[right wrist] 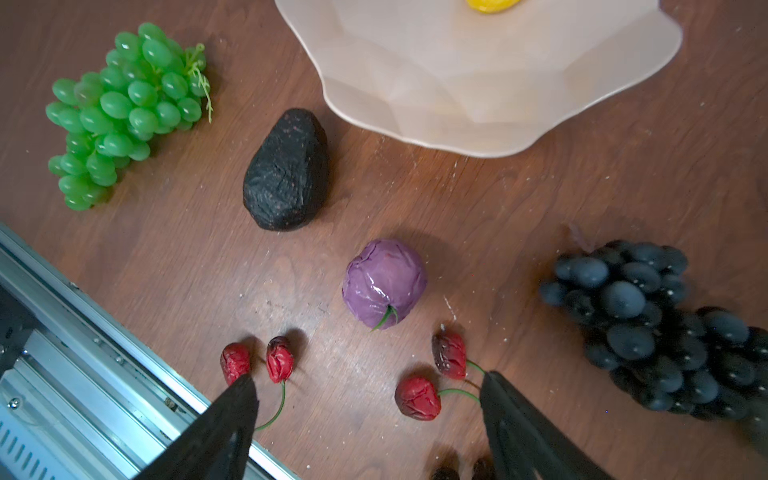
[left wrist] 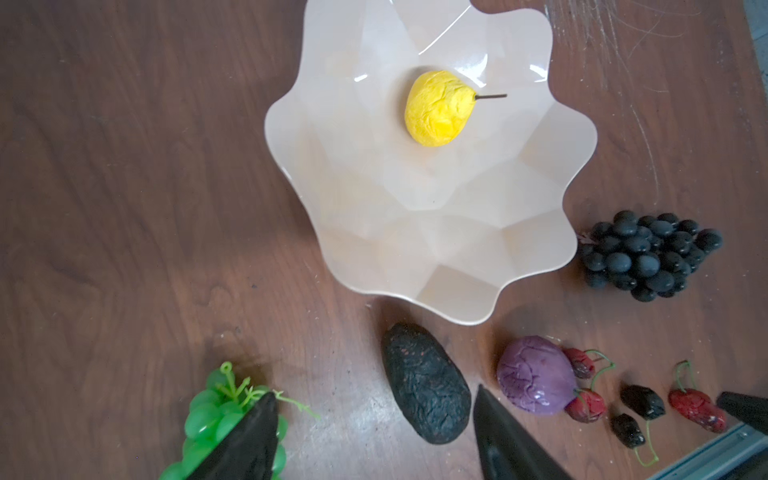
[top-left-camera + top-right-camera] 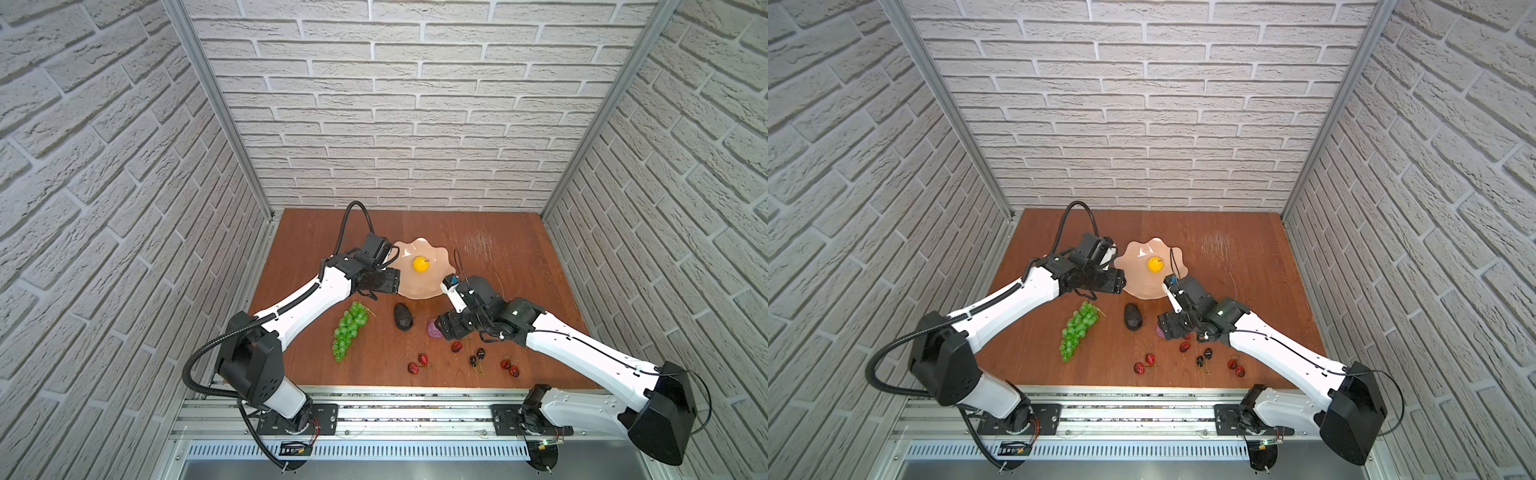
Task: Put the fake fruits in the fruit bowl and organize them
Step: 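Lower the right gripper onto the purple fruit and close on it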
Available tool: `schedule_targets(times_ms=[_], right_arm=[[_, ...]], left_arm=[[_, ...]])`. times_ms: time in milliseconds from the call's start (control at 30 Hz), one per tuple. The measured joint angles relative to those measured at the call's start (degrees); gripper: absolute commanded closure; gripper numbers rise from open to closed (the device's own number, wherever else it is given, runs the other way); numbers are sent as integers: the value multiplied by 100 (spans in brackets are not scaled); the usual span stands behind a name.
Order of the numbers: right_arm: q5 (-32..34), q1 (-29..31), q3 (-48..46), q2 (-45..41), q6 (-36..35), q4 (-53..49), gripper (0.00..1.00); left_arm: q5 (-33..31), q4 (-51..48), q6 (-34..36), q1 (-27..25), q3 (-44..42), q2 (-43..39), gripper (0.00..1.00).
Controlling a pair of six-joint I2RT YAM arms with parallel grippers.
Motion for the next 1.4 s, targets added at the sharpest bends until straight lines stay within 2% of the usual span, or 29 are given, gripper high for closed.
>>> schedule_targets(times_ms=[200, 567, 833, 1400], right_arm=[[-22, 181, -66, 636, 87, 101, 15], [105, 262, 339, 1663, 46, 247, 18], [90, 105, 367, 2107, -138, 426, 24], [-57, -131, 365, 2474, -389, 839, 40]], left_arm=[[-275, 63, -225, 0, -525, -487, 26], [-496, 160, -238, 0, -592, -507, 25], [-588, 177, -238, 2, -649, -553, 25], [-654, 138, -243, 2, -649, -566, 26]])
